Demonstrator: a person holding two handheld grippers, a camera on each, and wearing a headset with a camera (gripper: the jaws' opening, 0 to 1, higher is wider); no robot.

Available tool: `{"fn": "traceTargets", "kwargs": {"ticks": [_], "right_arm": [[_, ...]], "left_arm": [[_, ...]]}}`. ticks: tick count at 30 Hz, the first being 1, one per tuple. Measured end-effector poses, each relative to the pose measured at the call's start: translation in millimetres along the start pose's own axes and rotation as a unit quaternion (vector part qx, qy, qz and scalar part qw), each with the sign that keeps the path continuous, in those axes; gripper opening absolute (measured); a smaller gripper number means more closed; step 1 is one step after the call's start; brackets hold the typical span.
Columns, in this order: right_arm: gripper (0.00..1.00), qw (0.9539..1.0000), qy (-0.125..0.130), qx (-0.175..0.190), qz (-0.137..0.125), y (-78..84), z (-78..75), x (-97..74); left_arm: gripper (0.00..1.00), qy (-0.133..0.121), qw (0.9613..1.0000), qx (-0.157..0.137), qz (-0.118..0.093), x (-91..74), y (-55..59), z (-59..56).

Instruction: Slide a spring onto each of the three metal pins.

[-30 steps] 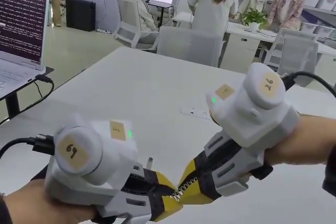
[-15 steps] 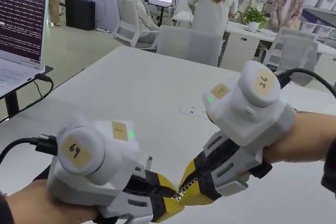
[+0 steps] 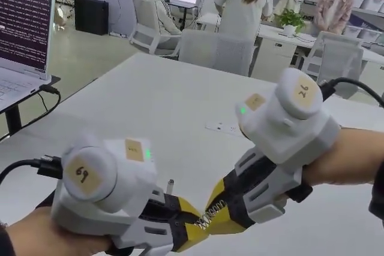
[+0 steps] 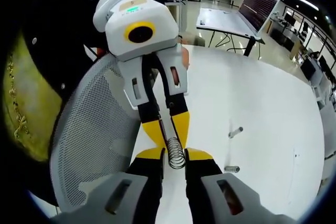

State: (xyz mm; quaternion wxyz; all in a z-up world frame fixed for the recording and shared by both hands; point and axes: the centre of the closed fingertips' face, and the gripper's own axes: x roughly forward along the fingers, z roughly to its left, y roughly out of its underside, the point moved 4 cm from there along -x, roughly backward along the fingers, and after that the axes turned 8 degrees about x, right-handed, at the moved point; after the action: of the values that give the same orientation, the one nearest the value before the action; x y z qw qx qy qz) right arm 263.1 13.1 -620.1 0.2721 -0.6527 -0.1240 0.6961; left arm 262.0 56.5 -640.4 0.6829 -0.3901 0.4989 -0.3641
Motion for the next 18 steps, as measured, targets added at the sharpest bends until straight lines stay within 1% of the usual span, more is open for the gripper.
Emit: {"fn": "traceTargets", "kwargs": {"ticks": [10,18], "right_arm": [[0.09,1.0,0.002,-0.005,-0.004,-1.8,-0.2,0.2],[0.08,0.9999,0.005,-0.009,0.003,-2.0,-0.5,0.4]], "left_arm": [[0.01,-0.004,1.0,0.001,-0.003,-0.5,-0.9,0.3],[0.01,-0.004,1.0,-0.002,-0.004,0.7,-1.0,-0.1]]}}
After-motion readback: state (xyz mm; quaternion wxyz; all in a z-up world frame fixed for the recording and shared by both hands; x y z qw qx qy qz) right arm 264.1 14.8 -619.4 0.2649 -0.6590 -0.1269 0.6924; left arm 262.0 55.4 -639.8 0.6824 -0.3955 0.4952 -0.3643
